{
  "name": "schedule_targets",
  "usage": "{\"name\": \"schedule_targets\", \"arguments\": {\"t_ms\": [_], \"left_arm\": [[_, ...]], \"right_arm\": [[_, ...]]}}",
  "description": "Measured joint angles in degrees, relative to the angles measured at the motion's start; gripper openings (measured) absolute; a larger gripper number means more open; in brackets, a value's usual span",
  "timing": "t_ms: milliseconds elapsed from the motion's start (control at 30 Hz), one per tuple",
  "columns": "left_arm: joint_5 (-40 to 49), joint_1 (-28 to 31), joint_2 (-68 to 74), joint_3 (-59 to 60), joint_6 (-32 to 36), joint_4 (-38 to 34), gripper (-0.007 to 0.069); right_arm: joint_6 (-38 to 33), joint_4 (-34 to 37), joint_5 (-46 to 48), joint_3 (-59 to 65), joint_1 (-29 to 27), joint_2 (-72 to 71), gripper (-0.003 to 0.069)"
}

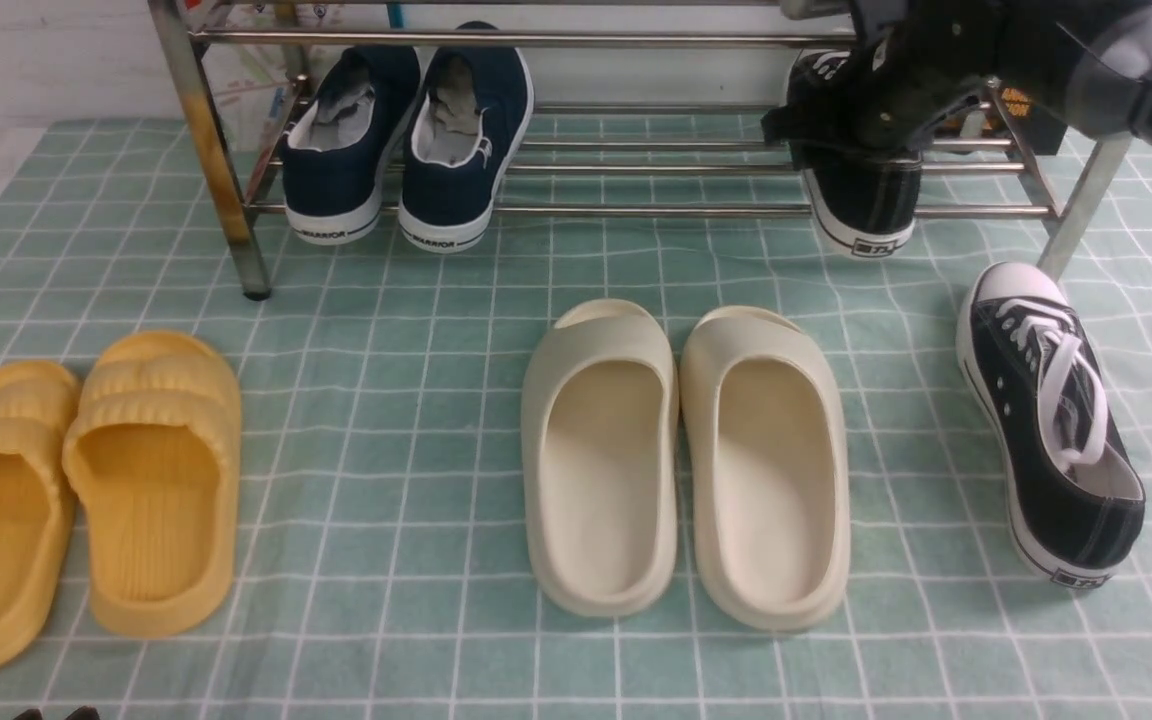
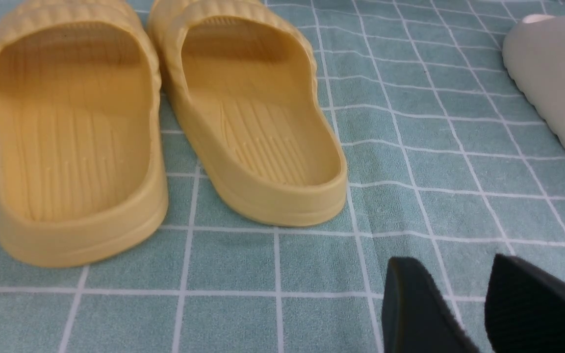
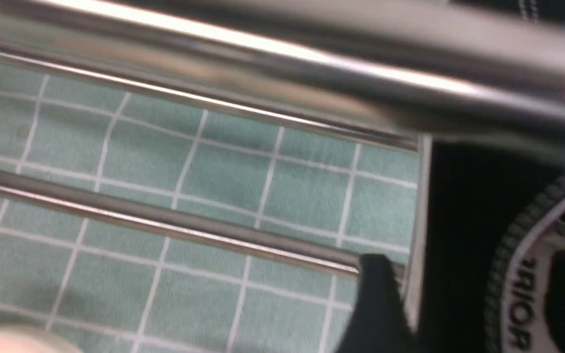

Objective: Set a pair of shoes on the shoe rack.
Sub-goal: Use the right arm to put a shoe into the shoe rack, then use the right arm to grab the shoe closest to it

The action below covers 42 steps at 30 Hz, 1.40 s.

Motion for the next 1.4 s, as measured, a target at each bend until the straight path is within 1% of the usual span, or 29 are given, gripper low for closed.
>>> {"name": "schedule_targets", "arguments": {"t_ms": [33,100,133,167,233,267,333,367,400,433,500,600,700,767,833,867,900,933,1000,1033,1100,1167,1200,1267,1367,1400], "left_arm": [[0.0,0.0,0.0,0.0,0.0,0.0,0.0238],[0.0,0.0,0.0,0.0,0.0,0.0,0.0238],[0.0,0.0,0.0,0.0,0.0,0.0,0.0238],[0.0,0.0,0.0,0.0,0.0,0.0,0.0238],[0.0,0.0,0.0,0.0,0.0,0.0,0.0238],[0.0,0.0,0.0,0.0,0.0,0.0,0.0238],[0.0,0.0,0.0,0.0,0.0,0.0,0.0238],[0.0,0.0,0.0,0.0,0.0,0.0,0.0238],[0.0,0.0,0.0,0.0,0.0,0.0,0.0238],[0.0,0.0,0.0,0.0,0.0,0.0,0.0238],[0.0,0.0,0.0,0.0,0.0,0.0,0.0238],[0.0,0.0,0.0,0.0,0.0,0.0,0.0238],[0.0,0.0,0.0,0.0,0.0,0.0,0.0238],[0.0,0.0,0.0,0.0,0.0,0.0,0.0238],[0.0,0.0,0.0,0.0,0.0,0.0,0.0238],[0.0,0.0,0.0,0.0,0.0,0.0,0.0238],[0.0,0.0,0.0,0.0,0.0,0.0,0.0238],[0.0,0.0,0.0,0.0,0.0,0.0,0.0238],[0.0,0.0,0.0,0.0,0.0,0.0,0.0238],[0.0,0.0,0.0,0.0,0.0,0.0,0.0238],[0.0,0.0,0.0,0.0,0.0,0.0,0.0238],[0.0,0.0,0.0,0.0,0.0,0.0,0.0238],[0.0,0.0,0.0,0.0,0.0,0.0,0.0238],[0.0,0.0,0.0,0.0,0.0,0.0,0.0238],[0.0,0.0,0.0,0.0,0.0,0.0,0.0238],[0.0,0.0,0.0,0.0,0.0,0.0,0.0238]], "right_arm": [[-0.09,0.05,2.15,-0.63,0.0,-0.42,0.0535],[-0.2,0.11,6.13,-1.22,0.0,-1.71,0.0575],[-0.2,0.11,6.9,-1.21,0.0,-2.08,0.0581],[-0.87,0.3,9.97,-1.37,0.0,-3.68,0.0593],[-1.41,0.45,11.77,-1.51,0.0,-4.62,0.0593],[-2.49,1.16,14.66,-1.62,0.0,-6.14,0.0583],[-3.41,1.92,16.67,-1.62,0.0,-7.0,0.0573],[-4.73,3.02,19.94,-1.62,0.0,-8.22,0.0555],[-4.86,3.16,19.94,-1.62,0.0,-8.22,0.0555],[-6.0,3.85,22.54,-1.01,0.0,-9.97,0.054],[-6.33,3.79,23.03,0.01,0.0,-11.21,0.0536],[-5.92,0.04,23.15,8.63,-0.06,-17.92,0.053],[-3.24,-3.11,20.39,23.39,-0.61,-26.74,0.053],[-1.01,-3.83,16.4,36.08,-0.79,-33.14,0.053],[0.58,-3.78,12.42,43.84,-0.79,-37.69,0.0527],[1.85,-3.78,8.76,49.66,-0.79,-40.21,0.0524],[2.06,-3.86,7.44,51.39,-0.79,-40.55,0.0524],[4.03,-4.33,2.89,56.52,-0.79,-42.14,0.0518],[6.85,-5.63,-3.14,61.44,-1.09,-41.99,0.0506],[7.12,-5.66,-3.66,61.78,-1.07,-41.9,0.0506],[10.25,-7.0,-8.81,64.13,-1.13,-39.36,0.0484],[10.79,-7.54,-10.03,64.27,-1.13,-38.01,0.0472],[11.71,-9.12,-12.1,64.27,-1.13,-34.99,0.0444],[12.54,-10.39,-12.69,64.27,-1.13,-33.46,0.0424],[17.56,-15.71,-13.57,64.36,-1.13,-29.18,0.0321],[17.89,-16.02,-13.57,64.36,-1.13,-29.02,0.0305]]}}
